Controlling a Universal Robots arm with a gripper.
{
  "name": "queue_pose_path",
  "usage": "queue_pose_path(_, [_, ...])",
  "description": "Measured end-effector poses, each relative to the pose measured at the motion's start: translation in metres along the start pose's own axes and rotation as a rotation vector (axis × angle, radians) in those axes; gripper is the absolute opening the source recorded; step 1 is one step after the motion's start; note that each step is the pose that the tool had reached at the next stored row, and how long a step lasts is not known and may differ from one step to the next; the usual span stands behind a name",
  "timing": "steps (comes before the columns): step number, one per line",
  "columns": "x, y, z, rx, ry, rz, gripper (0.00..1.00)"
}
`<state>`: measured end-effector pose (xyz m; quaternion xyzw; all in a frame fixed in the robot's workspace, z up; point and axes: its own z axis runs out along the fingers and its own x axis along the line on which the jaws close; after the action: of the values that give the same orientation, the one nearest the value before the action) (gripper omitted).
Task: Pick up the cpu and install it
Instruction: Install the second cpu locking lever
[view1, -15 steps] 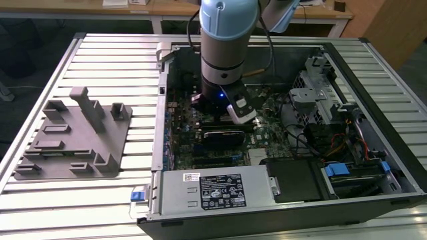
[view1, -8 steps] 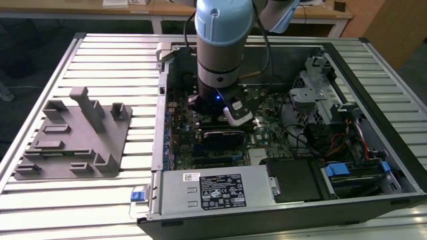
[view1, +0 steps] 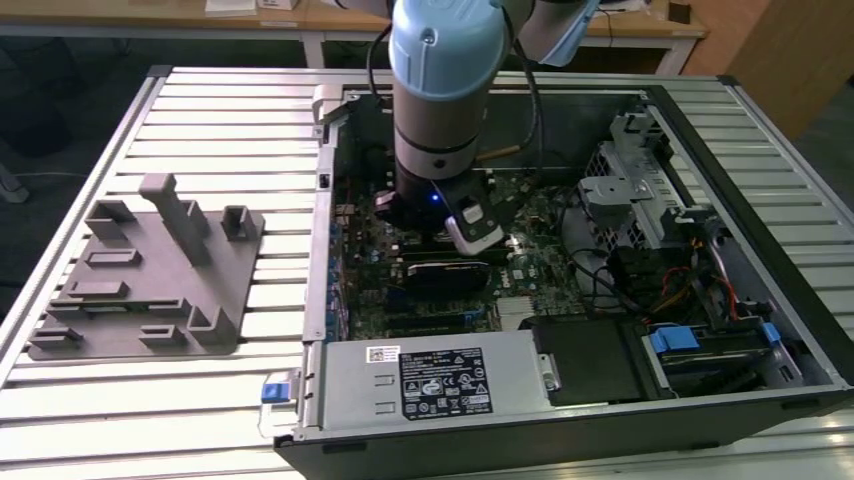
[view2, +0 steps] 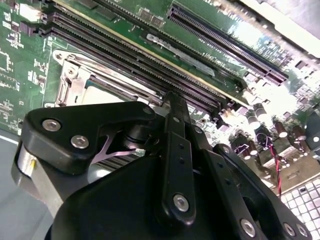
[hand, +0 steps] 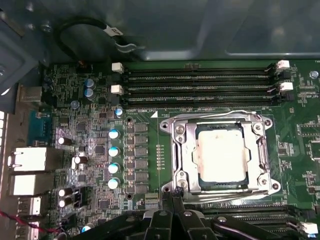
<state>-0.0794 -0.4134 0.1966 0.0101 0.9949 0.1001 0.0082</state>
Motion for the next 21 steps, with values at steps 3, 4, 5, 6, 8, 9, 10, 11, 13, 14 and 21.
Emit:
queue_pose_path(3, [0.0002, 0.0001, 0.0011, -0.0097, 0.0003, 0.0, 0.11])
queue_pose_path(4, [0.0003, 0.0001, 0.0014, -0.0129, 0.0003, 0.0, 0.11])
queue_pose_path(5, [0.0003, 0.0001, 0.0018, -0.0156, 0.0004, 0.0, 0.11])
queue_pose_path(6, [0.0004, 0.0001, 0.0023, -0.0183, 0.0004, 0.0, 0.11])
queue_pose_path(8, [0.0007, 0.0, 0.0031, -0.0203, 0.0004, 0.0, 0.11])
queue_pose_path(9, [0.0009, -0.0001, 0.0036, -0.0208, 0.0004, 0.0, 0.11])
queue_pose_path(10, [0.0014, -0.0003, 0.0043, -0.0211, 0.0004, 0.0, 0.11])
queue_pose_path(11, [0.0019, -0.0004, 0.0048, -0.0212, 0.0005, 0.0, 0.11])
queue_pose_path(13, [0.0032, -0.0006, 0.0054, -0.0208, 0.0007, 0.0, 0.11])
queue_pose_path(14, [0.0037, -0.0006, 0.0056, -0.0211, 0.0006, 0.0, 0.11])
queue_pose_path(21, [0.0039, 0.0004, 0.001, -0.0213, 0.0004, 0.0, 0.11])
